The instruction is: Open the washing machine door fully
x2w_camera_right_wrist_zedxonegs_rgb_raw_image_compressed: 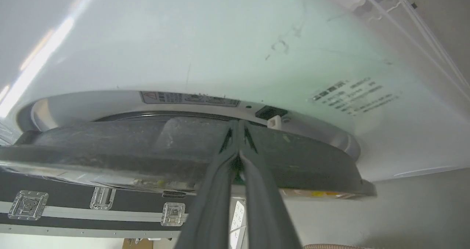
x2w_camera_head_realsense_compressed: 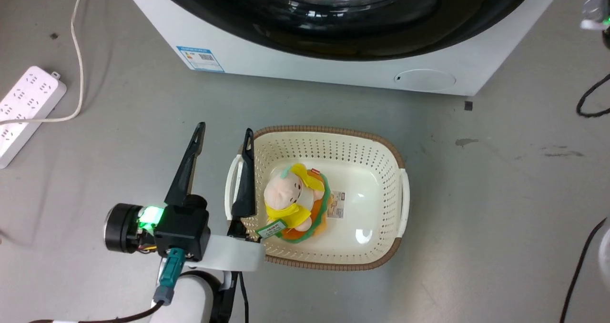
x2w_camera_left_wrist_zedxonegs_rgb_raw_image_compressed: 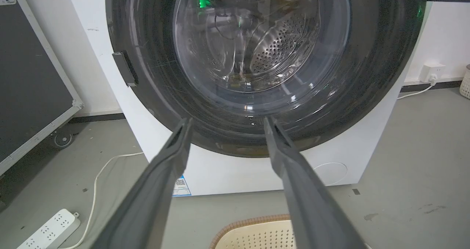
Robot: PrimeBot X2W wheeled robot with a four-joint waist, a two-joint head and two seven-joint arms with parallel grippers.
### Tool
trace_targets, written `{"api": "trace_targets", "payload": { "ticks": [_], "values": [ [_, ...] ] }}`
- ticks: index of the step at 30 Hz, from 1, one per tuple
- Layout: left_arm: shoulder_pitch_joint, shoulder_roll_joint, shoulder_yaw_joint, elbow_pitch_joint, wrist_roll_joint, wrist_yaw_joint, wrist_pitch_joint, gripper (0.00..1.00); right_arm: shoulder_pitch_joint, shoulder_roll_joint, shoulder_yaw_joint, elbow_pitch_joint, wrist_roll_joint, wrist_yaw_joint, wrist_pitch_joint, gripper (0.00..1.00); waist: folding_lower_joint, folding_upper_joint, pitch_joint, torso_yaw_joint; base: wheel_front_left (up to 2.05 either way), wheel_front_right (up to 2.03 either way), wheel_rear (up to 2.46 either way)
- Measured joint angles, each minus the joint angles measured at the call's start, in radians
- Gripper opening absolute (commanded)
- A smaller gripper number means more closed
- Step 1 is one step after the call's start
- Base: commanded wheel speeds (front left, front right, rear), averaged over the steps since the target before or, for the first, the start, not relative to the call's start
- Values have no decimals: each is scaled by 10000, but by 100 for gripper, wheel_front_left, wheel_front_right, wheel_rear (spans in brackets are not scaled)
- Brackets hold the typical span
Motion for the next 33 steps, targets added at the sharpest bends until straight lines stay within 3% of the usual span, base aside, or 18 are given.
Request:
{"api": "trace_targets", "payload": {
  "ticks": [12, 19, 33],
  "values": [
    [-361, -12, -255, -69, -4, 109, -263, 100, -1861, -717, -462, 2103, 443, 0, 1475, 0, 0, 0, 469, 248, 0, 0, 0],
    [-433, -6, -385, -128, -4, 280, -435, 100, -2155, -1047, -464, 3164, 650, -2, 2533, 0, 0, 0, 379, 322, 0, 0, 0],
    [-8, 84, -328, 33, -4, 399, -510, 100, 483, -144, -215, 2460, 1139, 0, 3626, 0, -2, 0, -1253, -49, 0, 0, 0]
  ]
}}
